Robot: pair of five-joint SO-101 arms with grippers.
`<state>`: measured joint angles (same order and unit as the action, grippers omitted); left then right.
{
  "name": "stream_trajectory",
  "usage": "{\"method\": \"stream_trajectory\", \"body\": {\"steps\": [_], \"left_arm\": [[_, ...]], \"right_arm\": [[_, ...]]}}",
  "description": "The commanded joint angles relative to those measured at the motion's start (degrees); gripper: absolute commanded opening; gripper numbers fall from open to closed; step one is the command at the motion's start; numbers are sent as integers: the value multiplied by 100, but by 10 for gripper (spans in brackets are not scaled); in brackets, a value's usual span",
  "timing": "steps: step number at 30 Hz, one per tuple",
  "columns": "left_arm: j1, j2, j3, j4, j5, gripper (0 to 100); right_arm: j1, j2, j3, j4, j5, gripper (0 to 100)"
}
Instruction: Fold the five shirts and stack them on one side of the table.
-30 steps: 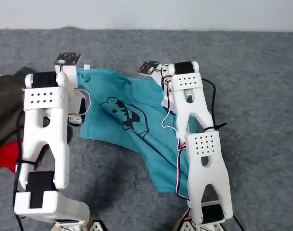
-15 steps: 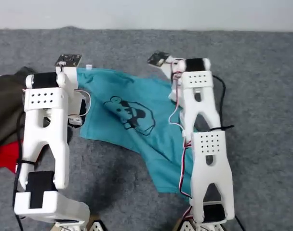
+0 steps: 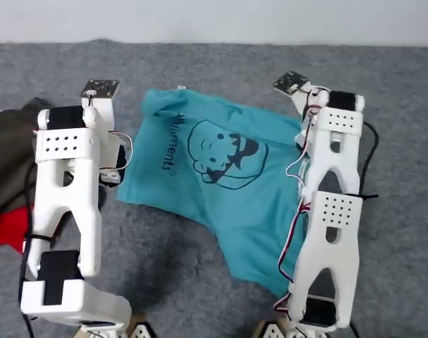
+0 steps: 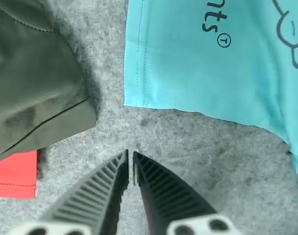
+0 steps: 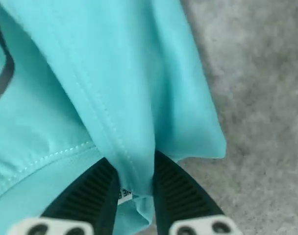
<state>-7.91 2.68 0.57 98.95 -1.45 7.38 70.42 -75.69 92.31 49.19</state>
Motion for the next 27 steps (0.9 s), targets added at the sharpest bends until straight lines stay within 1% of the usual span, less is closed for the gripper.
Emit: {"method": "stream_trajectory", "body": {"steps": [1, 3, 6, 9, 12, 15, 22, 27], "left_arm": [[62, -273, -13, 167, 62, 14], [62, -273, 57, 167, 62, 14], [62, -273, 242, 167, 62, 14], [62, -273, 303, 167, 62, 14], [62, -273, 303, 158, 62, 14], [62, -273, 303, 158, 62, 14], [62, -273, 303, 158, 70, 14], [62, -273, 303, 158, 70, 14]], "right_arm": [[321, -75, -273, -259, -149, 20], [479, -84, -273, -453, -563, 31], [664, -84, -273, -497, -949, 112], [690, -119, -273, -136, -993, 184], [585, -171, -510, 479, -985, 224], [382, -207, -879, 1086, -826, 229], [330, -207, -1160, 1059, -343, 227], [127, -75, -1090, 875, -114, 226]]}}
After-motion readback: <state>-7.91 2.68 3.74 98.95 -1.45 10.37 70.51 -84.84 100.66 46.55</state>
